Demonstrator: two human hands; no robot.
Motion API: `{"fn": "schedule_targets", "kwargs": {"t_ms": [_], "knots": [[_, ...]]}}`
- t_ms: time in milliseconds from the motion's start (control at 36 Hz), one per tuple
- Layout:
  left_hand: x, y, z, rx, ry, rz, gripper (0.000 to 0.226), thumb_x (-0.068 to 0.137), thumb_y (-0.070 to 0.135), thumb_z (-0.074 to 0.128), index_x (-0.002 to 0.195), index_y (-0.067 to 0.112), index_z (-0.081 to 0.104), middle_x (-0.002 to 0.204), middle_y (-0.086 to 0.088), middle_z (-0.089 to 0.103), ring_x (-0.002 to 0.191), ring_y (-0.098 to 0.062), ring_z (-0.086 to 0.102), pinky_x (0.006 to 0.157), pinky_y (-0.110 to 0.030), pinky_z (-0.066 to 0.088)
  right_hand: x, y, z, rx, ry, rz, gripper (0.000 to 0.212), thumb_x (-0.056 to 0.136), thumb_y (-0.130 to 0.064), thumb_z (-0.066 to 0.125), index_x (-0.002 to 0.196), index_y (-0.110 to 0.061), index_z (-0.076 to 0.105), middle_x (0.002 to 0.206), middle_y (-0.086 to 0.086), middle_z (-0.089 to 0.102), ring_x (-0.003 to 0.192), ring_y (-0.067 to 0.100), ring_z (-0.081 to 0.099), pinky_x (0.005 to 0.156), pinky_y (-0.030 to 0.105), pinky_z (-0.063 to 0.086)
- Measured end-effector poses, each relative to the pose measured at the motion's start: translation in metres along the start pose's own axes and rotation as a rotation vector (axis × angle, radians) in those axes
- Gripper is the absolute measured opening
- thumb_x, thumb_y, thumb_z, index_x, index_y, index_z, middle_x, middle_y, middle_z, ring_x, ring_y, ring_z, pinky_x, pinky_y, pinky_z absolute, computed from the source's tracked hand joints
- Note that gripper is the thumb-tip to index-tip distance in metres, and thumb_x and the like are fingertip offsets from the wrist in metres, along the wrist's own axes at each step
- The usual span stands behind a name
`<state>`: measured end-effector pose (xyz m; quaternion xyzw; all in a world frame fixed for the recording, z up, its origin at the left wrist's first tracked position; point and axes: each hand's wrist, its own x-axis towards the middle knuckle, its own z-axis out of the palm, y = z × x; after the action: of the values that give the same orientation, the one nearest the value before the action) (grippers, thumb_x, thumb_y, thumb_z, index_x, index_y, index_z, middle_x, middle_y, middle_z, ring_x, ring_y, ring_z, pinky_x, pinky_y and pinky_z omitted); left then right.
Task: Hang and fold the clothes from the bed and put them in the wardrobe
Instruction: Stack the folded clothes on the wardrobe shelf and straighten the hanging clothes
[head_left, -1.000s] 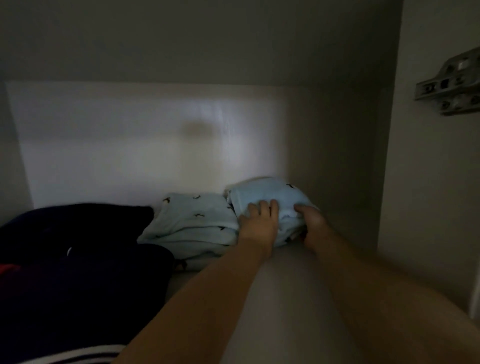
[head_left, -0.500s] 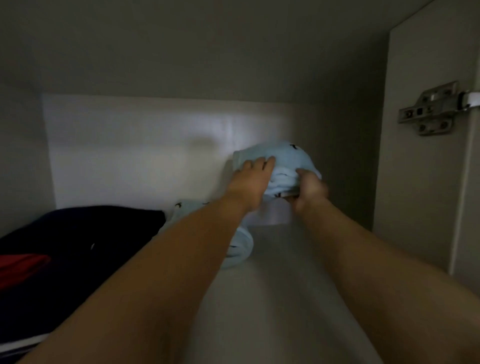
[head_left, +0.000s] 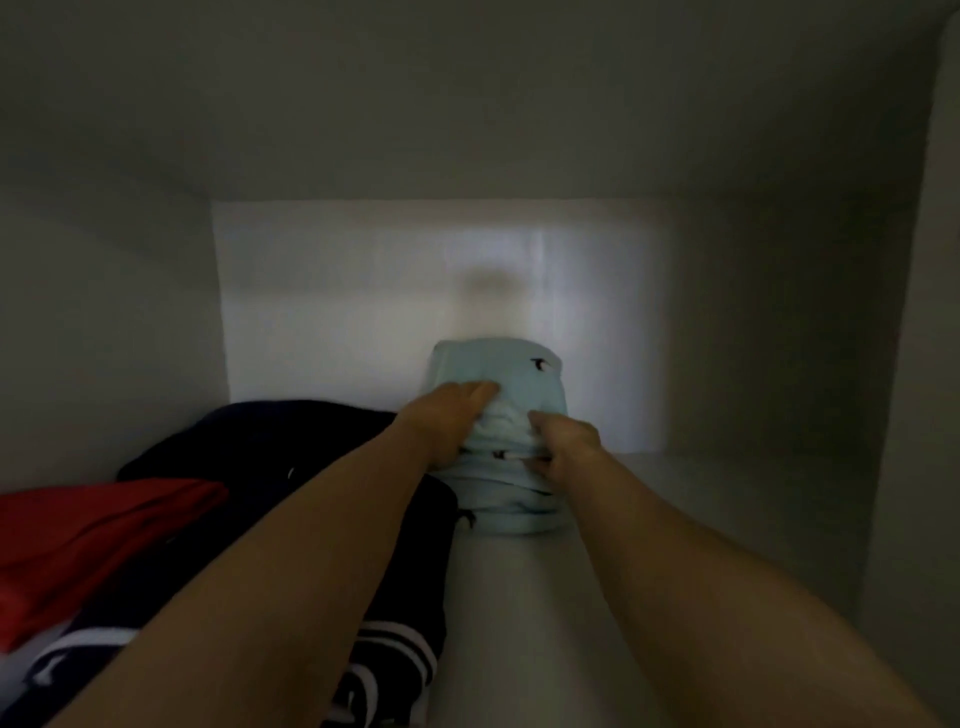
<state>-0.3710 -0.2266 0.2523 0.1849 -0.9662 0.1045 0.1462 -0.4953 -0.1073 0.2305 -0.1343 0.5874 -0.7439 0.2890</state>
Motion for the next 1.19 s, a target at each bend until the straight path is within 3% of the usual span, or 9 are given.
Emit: {"fn": "schedule_targets", "kwargs": {"t_ms": [111, 250, 361, 556, 722, 861, 1000, 1083, 1194], "knots": [[-0.001, -0.002, -0.002, 0.023, -0.027, -0.016, 0.101, 0.088, 0.023, 0.072, 0.159, 0.020, 0.002, 0.165, -0.009, 0.015, 0.149, -0.030, 0.022, 0.121, -0.038, 0.020, 0.003, 0.001, -0.001, -0.043, 0.007, -0.060, 0.058, 0.083, -0.022, 0.079, 0.131, 0.002, 0.057, 0.120, 0.018, 0.065, 0.100, 0.032, 0.065, 0.091, 0.048, 0.057], [-0.014, 0.004, -0.018, 0.124, -0.051, -0.114, 0.107, 0.089, 0.036, 0.068, 0.158, 0.028, -0.013, 0.168, -0.002, -0.009, 0.153, -0.028, 0.007, 0.121, -0.056, 0.014, -0.005, -0.006, 0.003, -0.114, 0.006, -0.063, 0.099, 0.073, -0.051, 0.084, 0.147, -0.006, 0.036, 0.138, 0.016, 0.054, 0.118, 0.036, 0.058, 0.099, 0.050, 0.052], [-0.036, 0.018, -0.025, 0.217, 0.007, -0.128, 0.106, 0.088, 0.035, 0.069, 0.159, 0.020, -0.008, 0.168, -0.005, 0.001, 0.152, -0.026, 0.013, 0.121, -0.052, 0.014, -0.027, -0.016, 0.001, -0.243, 0.098, -0.139, 0.118, 0.073, -0.057, 0.080, 0.154, -0.005, 0.012, 0.147, 0.019, 0.045, 0.126, 0.037, 0.053, 0.104, 0.051, 0.048], [-0.097, 0.048, -0.043, 0.174, 0.024, -0.089, 0.084, 0.091, 0.031, 0.064, 0.158, 0.015, 0.015, 0.160, -0.011, 0.029, 0.142, -0.028, 0.034, 0.119, -0.044, 0.025, -0.112, -0.020, -0.013, -0.329, 0.143, -0.247, 0.085, 0.093, -0.037, 0.066, 0.152, 0.000, 0.017, 0.147, 0.017, 0.044, 0.127, 0.031, 0.051, 0.106, 0.040, 0.046], [-0.169, 0.075, -0.052, 0.036, 0.118, 0.031, 0.043, 0.095, 0.024, 0.060, 0.135, 0.008, 0.056, 0.135, -0.014, 0.057, 0.118, -0.030, 0.056, 0.097, -0.040, 0.048, -0.196, 0.018, -0.022, -0.331, 0.145, -0.309, 0.020, 0.097, -0.020, 0.056, 0.110, -0.007, 0.060, 0.100, 0.007, 0.061, 0.087, 0.021, 0.060, 0.081, 0.036, 0.054], [-0.244, 0.099, -0.041, 0.006, 0.210, 0.198, 0.036, 0.094, 0.022, 0.055, 0.126, 0.010, 0.064, 0.125, -0.010, 0.064, 0.112, -0.028, 0.059, 0.097, -0.040, 0.045, -0.259, 0.065, -0.028, -0.282, 0.193, -0.333, 0.026, 0.093, -0.015, 0.059, 0.115, -0.001, 0.063, 0.093, 0.010, 0.061, 0.083, 0.024, 0.060, 0.069, 0.035, 0.049], [-0.315, 0.119, -0.010, -0.050, 0.327, 0.393, 0.031, 0.090, 0.018, 0.050, 0.109, 0.010, 0.073, 0.108, -0.009, 0.068, 0.105, -0.029, 0.058, 0.095, -0.039, 0.038, -0.312, 0.112, -0.047, -0.312, 0.274, -0.417, 0.003, 0.089, -0.010, 0.061, 0.087, -0.009, 0.060, 0.078, 0.011, 0.052, 0.071, 0.020, 0.051, 0.064, 0.034, 0.041], [-0.358, 0.136, 0.030, -0.158, 0.289, 0.437, 0.024, 0.088, 0.020, 0.051, 0.096, 0.012, 0.073, 0.097, -0.006, 0.067, 0.098, -0.027, 0.057, 0.093, -0.038, 0.040, -0.332, 0.150, -0.060, -0.324, 0.327, -0.390, 0.009, 0.089, -0.011, 0.063, 0.083, -0.009, 0.058, 0.074, 0.009, 0.054, 0.071, 0.021, 0.054, 0.065, 0.032, 0.042], [-0.408, 0.154, 0.097, -0.356, 0.095, 0.326, 0.018, 0.094, 0.021, 0.056, 0.099, 0.012, 0.071, 0.098, -0.004, 0.069, 0.092, -0.021, 0.059, 0.092, -0.037, 0.047, -0.343, 0.219, -0.077, -0.385, 0.361, -0.336, 0.020, 0.086, -0.005, 0.060, 0.069, -0.010, 0.052, 0.054, 0.000, 0.046, 0.042, 0.006, 0.042, 0.045, 0.020, 0.035]]}}
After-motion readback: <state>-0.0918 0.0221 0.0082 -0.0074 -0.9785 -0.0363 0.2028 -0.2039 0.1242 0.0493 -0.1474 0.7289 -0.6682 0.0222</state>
